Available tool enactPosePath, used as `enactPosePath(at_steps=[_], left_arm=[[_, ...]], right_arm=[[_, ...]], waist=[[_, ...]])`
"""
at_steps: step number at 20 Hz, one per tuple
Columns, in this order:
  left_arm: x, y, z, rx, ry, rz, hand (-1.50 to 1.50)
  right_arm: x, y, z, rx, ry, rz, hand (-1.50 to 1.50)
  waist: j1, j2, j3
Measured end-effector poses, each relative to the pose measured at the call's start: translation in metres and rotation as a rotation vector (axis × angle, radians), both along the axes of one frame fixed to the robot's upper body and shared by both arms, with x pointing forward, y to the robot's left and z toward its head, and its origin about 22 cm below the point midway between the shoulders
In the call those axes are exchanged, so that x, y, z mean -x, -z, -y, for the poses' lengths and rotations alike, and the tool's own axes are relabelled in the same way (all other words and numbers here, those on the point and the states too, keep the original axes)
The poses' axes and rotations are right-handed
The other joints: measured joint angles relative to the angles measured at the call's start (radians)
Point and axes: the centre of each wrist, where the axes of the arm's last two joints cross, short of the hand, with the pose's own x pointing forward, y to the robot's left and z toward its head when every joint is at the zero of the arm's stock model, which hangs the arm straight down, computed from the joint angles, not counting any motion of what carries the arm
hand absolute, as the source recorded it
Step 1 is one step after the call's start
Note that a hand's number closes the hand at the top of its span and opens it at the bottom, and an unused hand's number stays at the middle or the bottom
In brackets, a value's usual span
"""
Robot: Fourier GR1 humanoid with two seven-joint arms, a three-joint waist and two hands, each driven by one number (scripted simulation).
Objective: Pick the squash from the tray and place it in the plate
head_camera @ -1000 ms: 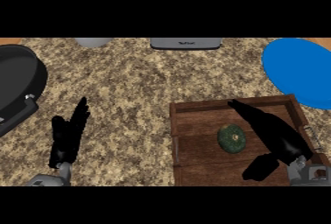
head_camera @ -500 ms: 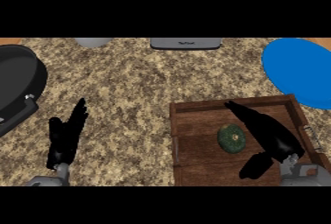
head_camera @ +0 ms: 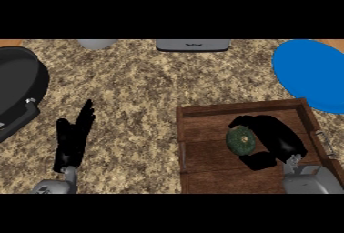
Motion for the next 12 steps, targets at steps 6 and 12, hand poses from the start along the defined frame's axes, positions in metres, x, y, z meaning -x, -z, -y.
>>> enactPosePath(at_steps=[6, 12], left_arm=[[0.010, -0.001, -0.004, -0.002, -0.001, 0.001, 0.00], [0.006, -0.002, -0.003, 0.000, 0.000, -0.002, 0.00]], right_arm=[[-0.001, 0.005, -0.003, 0.019, -0.022, 0.084, 1.50], [-0.026, 0.009, 0.023, 0.025, -0.060, 0.154, 1.50]], waist=[[0.001, -0.002, -0.002], [0.005, 0.000, -0.001]])
